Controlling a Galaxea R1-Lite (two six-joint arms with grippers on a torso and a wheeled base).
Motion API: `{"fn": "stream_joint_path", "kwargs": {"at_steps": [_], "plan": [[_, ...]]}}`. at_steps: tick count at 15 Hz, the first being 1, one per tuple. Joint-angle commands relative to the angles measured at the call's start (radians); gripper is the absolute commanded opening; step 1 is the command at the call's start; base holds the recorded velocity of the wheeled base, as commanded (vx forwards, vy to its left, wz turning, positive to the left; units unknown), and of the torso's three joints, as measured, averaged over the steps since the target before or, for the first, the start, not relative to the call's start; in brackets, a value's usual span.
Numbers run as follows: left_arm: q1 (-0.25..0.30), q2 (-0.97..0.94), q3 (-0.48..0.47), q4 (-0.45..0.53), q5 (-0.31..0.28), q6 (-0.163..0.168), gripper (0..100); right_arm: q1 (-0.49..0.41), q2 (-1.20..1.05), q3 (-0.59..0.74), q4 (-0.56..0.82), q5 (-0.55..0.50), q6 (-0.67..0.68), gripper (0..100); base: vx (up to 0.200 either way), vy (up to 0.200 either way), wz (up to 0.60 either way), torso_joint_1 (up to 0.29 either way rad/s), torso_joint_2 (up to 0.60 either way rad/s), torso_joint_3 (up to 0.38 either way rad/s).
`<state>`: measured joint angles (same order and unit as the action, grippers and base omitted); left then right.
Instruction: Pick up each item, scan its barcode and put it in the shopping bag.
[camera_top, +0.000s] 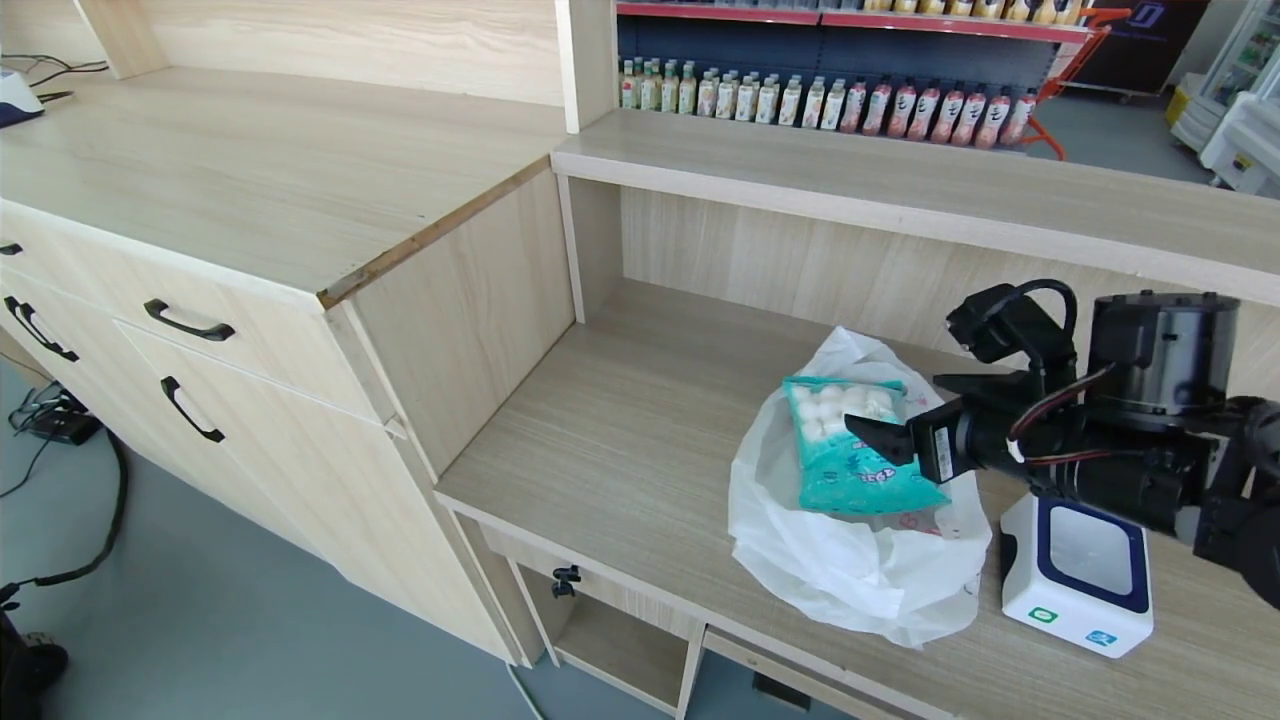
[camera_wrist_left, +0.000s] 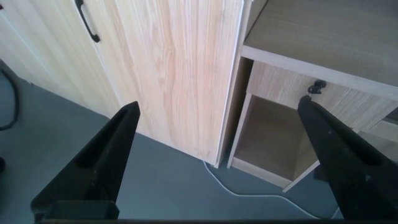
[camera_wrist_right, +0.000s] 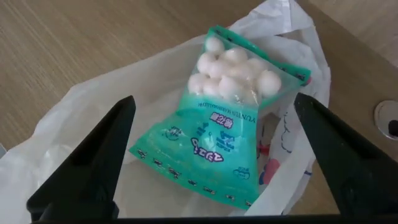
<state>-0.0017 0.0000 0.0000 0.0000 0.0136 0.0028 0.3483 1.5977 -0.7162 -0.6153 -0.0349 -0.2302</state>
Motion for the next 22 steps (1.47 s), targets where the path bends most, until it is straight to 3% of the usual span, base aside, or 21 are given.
{"fn": "stream_joint_path", "kwargs": {"at_steps": [1, 4, 8, 10, 14, 18, 22], "plan": [[0.0, 0.0, 0.0, 0.0, 0.0, 0.0, 100, -0.055, -0.151, 0.018, 0.029, -0.02, -0.097, 100, 0.0, 0.0, 0.0, 0.0, 0.0, 0.0], [0.0, 0.0, 0.0, 0.0, 0.0, 0.0, 100, -0.088, -0.274, -0.042, 0.103, -0.017, -0.146, 100, 0.0, 0.0, 0.0, 0.0, 0.0, 0.0], [0.0, 0.002, 0.0, 0.0, 0.0, 0.0, 100, -0.157, -0.363, -0.062, 0.134, -0.019, -0.153, 100, 0.0, 0.0, -0.6, -0.001, 0.0, 0.005], [0.0, 0.0, 0.0, 0.0, 0.0, 0.0, 100, -0.249, -0.449, -0.058, 0.215, -0.02, -0.152, 100, 0.0, 0.0, -0.6, 0.012, 0.0, -0.002], [0.0, 0.0, 0.0, 0.0, 0.0, 0.0, 100, -0.387, -0.553, 0.014, 0.227, -0.023, -0.146, 100, 0.0, 0.0, -0.6, -0.001, 0.0, 0.006], [0.0, 0.0, 0.0, 0.0, 0.0, 0.0, 100, -0.459, -0.458, 0.192, 0.108, -0.039, -0.13, 100, 0.0, 0.0, -0.45, 0.004, 0.0, -0.001], [0.0, 0.002, 0.0, 0.0, 0.0, 0.0, 100, -0.508, -0.245, 0.224, 0.019, -0.037, -0.12, 100, 0.0, 0.0, 0.0, 0.0, 0.0, 0.0]]}}
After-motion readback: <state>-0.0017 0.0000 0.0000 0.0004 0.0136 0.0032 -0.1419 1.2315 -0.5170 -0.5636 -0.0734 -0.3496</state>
